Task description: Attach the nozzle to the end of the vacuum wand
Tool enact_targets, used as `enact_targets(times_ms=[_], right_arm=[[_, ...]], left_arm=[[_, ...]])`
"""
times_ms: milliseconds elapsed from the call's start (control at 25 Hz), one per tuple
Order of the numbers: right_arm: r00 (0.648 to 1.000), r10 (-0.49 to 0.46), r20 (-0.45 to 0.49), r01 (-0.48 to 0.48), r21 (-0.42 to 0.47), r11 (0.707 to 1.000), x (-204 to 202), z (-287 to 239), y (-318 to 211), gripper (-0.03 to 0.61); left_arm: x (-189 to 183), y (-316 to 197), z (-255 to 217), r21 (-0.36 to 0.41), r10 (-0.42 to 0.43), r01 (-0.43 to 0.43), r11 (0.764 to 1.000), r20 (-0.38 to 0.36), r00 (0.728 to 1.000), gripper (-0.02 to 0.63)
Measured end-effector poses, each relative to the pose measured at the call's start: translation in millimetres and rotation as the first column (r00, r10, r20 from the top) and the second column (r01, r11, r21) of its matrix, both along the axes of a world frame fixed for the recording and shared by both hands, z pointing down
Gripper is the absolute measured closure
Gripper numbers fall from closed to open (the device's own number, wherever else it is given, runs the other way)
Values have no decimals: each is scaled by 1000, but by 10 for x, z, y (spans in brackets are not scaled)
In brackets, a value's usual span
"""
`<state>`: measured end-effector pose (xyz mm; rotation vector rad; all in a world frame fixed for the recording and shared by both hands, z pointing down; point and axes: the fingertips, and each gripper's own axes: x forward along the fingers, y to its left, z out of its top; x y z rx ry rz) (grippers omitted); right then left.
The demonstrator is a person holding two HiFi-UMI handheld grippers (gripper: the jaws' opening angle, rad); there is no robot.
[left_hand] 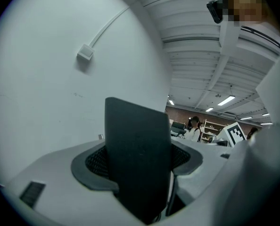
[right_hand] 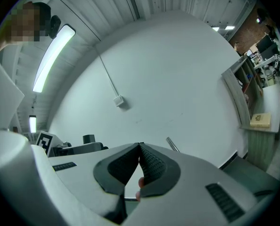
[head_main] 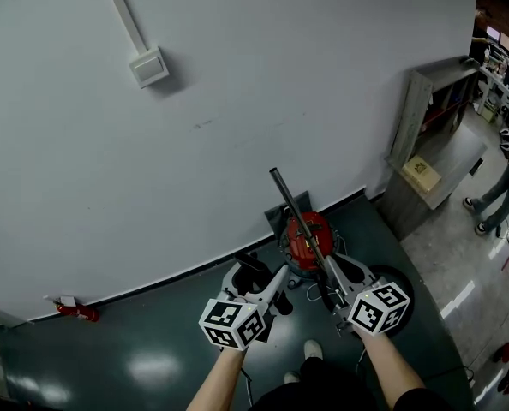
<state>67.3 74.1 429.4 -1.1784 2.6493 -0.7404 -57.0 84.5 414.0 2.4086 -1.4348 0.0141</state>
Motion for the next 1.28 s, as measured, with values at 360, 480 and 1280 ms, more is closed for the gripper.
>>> enact_targets(times_ms=[360, 480, 1280], right_arm=[[999, -30, 11, 30, -12, 999, 72, 60, -360, 560], [999, -34, 15, 35, -22, 999, 61, 106, -432, 560], [1000, -15, -1, 15, -65, 998, -296, 365, -1333, 560]], left_arm=[[44, -363, -35, 2, -35, 35, 999, 3, 999, 287], [33, -435, -27, 0, -41, 41, 999, 7, 999, 287], [-394, -1441, 167, -19, -36, 36, 999, -8, 999, 287]])
